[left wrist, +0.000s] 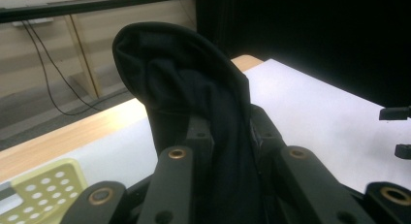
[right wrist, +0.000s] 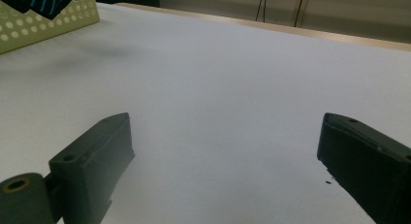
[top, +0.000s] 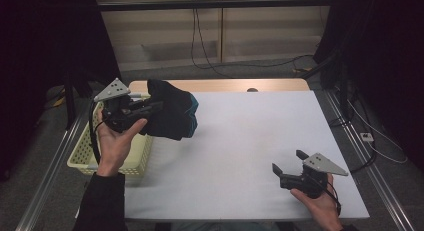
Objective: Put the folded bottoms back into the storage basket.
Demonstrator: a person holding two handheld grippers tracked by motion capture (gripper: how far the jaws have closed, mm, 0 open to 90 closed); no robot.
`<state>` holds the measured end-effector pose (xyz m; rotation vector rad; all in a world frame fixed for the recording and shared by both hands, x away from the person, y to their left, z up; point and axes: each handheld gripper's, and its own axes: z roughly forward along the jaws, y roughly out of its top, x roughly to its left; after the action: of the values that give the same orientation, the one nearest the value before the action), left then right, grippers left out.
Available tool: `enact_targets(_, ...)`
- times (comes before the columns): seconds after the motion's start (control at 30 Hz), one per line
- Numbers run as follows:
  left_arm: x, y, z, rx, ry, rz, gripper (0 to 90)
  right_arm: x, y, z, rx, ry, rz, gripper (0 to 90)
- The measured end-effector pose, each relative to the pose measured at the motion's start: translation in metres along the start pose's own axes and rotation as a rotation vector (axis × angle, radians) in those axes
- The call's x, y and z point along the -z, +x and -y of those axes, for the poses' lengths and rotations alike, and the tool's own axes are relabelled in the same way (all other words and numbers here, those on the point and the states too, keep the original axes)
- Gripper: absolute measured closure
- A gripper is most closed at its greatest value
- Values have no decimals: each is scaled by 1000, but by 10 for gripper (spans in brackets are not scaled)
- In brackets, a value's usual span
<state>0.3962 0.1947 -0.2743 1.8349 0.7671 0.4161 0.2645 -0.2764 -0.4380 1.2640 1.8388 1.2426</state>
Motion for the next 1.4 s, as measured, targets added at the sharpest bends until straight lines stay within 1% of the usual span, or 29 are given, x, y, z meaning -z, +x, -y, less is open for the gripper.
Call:
enact_targets(0.1,6,1,-1,-5,-5,-15,757,0,0,0,2,-3,2,55)
enact_targets(0.3,17,5,-3,-11,-24,-32,756,0,0,0,3,-4,3,54)
enact_targets(0.47,23,6,-5,-19,-36,-36,756,0,0,0,3,-3,3,54)
enact_targets(0.57,28,6,-7,-35,-32,-45,757,0,0,0,4,-4,4,54)
enact_targets(0.73,35,7,-9,-45,-26,-47,757,1,0,0,4,-4,4,54)
enact_targets(0.77,37,7,-9,-48,-24,-53,756,1,0,0,4,-4,5,55)
enact_targets(0.83,38,8,-9,-48,-27,-53,756,1,0,0,4,-4,5,54)
enact_targets(0.87,38,8,-10,-40,-34,-54,757,1,0,0,4,-4,6,54)
enact_targets(0.93,41,6,-10,-32,-31,-64,756,0,0,0,4,-5,3,54)
enact_targets(1.03,43,5,-11,-45,-20,-80,756,-1,0,0,4,-1,4,54)
enact_targets(1.1,45,5,-11,-52,-9,-101,756,-1,0,0,3,-2,1,54)
enact_targets(1.17,49,8,-10,-48,-6,-113,756,0,0,0,2,-2,1,54)
enact_targets(1.2,52,8,-10,-52,2,-119,756,0,0,-1,2,-3,2,54)
enact_targets(1.3,62,12,-9,-59,-3,-127,756,-1,0,0,1,-1,1,54)
enact_targets(1.33,65,14,-9,-56,-4,-135,756,-1,0,0,2,-1,0,54)
enact_targets(1.4,71,17,-8,-51,-13,-135,756,0,0,0,3,-2,1,54)
